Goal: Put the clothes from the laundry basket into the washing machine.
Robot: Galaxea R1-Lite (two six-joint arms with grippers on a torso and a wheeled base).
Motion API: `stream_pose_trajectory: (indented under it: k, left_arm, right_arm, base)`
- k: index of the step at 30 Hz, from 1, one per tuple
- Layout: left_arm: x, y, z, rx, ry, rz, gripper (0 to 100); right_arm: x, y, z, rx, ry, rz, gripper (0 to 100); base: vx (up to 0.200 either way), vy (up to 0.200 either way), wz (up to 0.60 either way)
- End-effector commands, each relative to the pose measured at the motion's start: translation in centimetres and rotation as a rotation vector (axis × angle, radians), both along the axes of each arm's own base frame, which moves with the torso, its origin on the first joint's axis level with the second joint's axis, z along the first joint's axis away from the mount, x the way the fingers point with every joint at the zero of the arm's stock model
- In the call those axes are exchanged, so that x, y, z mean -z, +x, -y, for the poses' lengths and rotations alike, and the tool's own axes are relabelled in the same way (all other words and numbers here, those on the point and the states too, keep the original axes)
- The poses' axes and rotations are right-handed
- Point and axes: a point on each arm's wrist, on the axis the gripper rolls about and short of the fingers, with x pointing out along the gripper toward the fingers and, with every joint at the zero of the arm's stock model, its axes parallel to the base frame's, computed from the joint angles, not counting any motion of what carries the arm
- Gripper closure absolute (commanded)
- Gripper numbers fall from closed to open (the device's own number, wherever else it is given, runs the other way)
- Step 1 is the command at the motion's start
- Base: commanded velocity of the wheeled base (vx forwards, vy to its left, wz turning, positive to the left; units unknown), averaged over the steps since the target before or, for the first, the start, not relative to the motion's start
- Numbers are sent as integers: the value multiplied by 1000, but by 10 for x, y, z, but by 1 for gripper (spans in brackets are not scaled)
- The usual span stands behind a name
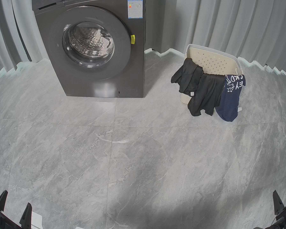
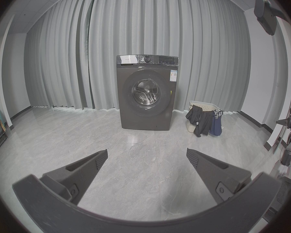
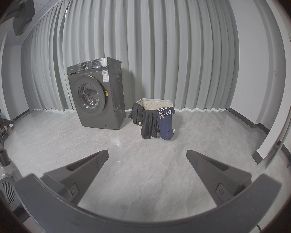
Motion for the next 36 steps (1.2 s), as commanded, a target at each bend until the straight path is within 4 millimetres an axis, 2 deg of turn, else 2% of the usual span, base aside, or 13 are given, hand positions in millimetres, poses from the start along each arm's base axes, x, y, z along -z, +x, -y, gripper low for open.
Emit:
stream_pose_trajectory:
  k: [1,11,36]
  left_arm:
    - [5,1,0,0,-2,-9,0]
    - [5,1,0,-1,2,-9,0]
    - [5,0,0,-1,5,-7,0]
  right_arm:
    - [5,0,0,0,0,-7,0]
    - [5,0,0,1,6,-6,0]
    - [5,0,0,6,2,-7,0]
  base:
    - [0,0,0]
    - [0,0,0]
    - [192,0,0]
